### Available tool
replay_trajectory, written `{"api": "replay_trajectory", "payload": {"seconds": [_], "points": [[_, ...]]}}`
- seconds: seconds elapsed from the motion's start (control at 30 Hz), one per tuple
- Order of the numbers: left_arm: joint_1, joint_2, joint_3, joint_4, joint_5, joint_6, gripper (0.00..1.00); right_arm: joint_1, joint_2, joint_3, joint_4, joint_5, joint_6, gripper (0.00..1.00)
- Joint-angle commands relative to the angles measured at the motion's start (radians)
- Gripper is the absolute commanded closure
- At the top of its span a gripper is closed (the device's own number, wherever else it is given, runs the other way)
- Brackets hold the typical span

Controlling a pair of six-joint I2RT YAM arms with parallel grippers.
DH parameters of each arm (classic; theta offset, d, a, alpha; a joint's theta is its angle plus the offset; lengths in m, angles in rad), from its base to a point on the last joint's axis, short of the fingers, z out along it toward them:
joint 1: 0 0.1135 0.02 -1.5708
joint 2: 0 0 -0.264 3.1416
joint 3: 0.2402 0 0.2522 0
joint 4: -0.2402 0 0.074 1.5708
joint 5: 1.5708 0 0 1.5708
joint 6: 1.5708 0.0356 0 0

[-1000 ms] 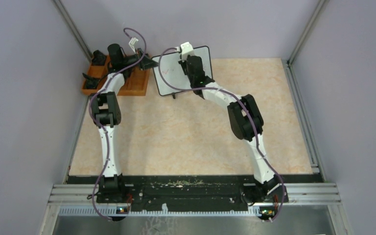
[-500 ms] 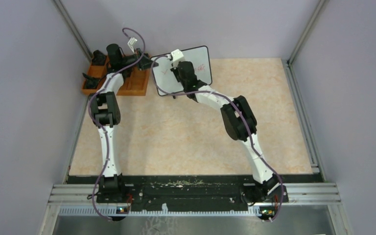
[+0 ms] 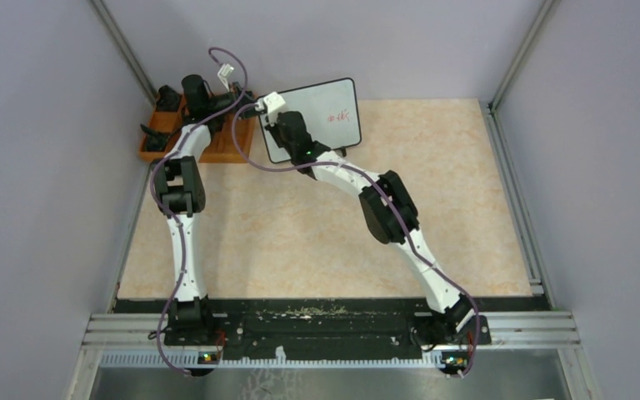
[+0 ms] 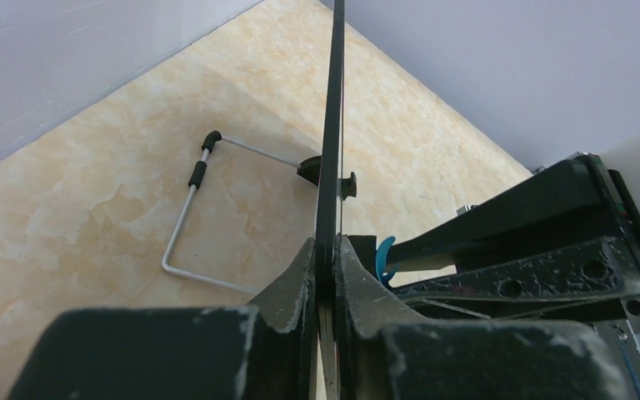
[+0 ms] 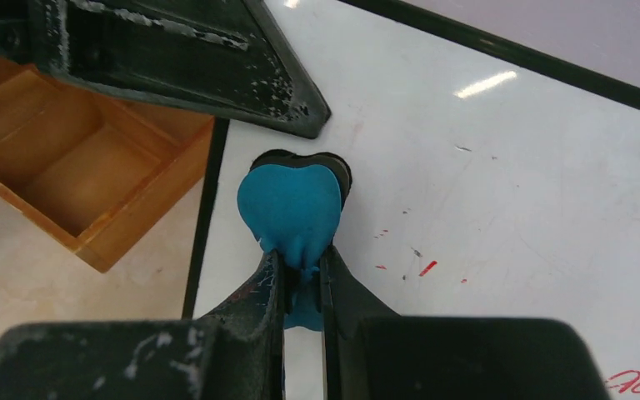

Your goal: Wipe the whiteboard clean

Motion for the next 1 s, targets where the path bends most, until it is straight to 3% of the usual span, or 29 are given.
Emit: {"api": "replay_trajectory", "payload": {"seconds": [0.0, 0.37, 0.63, 0.97], "points": [[-0.012, 0.016, -0.006, 0.002, 0.011, 0.038, 1.00, 0.022, 0.042, 0.110, -0.009, 0.004, 0.002, 1.00], [-0.013, 0.013, -0.014, 0.003, 0.013, 0.040, 1.00, -0.040, -0.022, -0.014, 0.030, 0.116, -0.018, 1.00], [-0.010, 0.011, -0.013, 0.003, 0.011, 0.043, 1.00, -0.123, -0.125, -0.177, 0.094, 0.131, -0.020, 1.00], [-0.007, 0.010, -0.012, 0.000, 0.014, 0.043, 1.00, -0.204, -0.193, -0.247, 0.116, 0.151, -0.039, 1.00]]}}
